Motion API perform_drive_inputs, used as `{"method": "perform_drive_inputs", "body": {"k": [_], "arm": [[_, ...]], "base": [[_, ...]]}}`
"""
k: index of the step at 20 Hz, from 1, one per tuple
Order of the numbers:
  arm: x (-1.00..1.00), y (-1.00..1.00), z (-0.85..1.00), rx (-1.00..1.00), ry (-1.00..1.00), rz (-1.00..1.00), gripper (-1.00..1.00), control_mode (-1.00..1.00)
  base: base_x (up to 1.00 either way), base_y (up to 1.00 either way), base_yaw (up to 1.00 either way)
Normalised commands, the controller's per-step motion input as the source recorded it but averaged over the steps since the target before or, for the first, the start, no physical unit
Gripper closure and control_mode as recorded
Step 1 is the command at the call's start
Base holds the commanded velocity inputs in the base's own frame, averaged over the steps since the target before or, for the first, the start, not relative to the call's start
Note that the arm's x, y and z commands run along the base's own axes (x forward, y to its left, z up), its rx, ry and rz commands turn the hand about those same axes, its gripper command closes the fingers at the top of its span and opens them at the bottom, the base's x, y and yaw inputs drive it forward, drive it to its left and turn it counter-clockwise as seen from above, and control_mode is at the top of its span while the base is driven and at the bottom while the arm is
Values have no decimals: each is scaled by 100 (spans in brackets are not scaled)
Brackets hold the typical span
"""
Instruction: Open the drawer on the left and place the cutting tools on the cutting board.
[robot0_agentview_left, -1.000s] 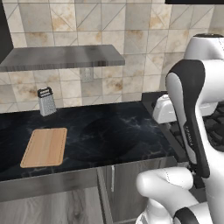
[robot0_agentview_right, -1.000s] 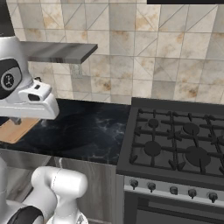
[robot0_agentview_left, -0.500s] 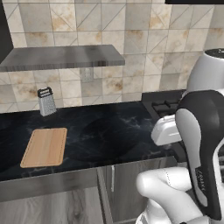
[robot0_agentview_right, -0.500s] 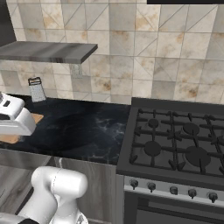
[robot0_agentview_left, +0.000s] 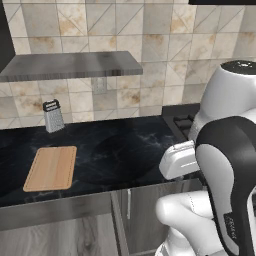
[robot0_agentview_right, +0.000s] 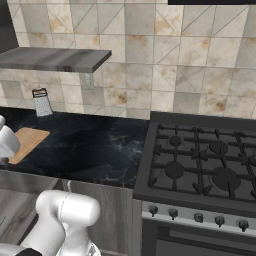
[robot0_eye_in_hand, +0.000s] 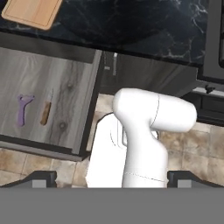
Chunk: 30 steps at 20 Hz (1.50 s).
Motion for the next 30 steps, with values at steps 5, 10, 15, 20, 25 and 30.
{"method": "perform_drive_inputs", "body": {"k": [5, 10, 15, 20, 25, 30], "arm": [[-1, 28, 0, 0, 0, 4, -100, -100], [-1, 23, 0, 0, 0, 1, -100, -100], [-20, 22, 0, 0, -1, 0, -100, -100], [-13, 22, 0, 0, -4, 0, -100, -100], [-7, 24, 0, 0, -2, 0, -100, -100], [0, 3, 0, 0, 0, 0, -100, -100]], "base": [[0, 0, 0], [0, 0, 0], [0, 0, 0], [0, 0, 0], [0, 0, 0], [0, 0, 0]]}}
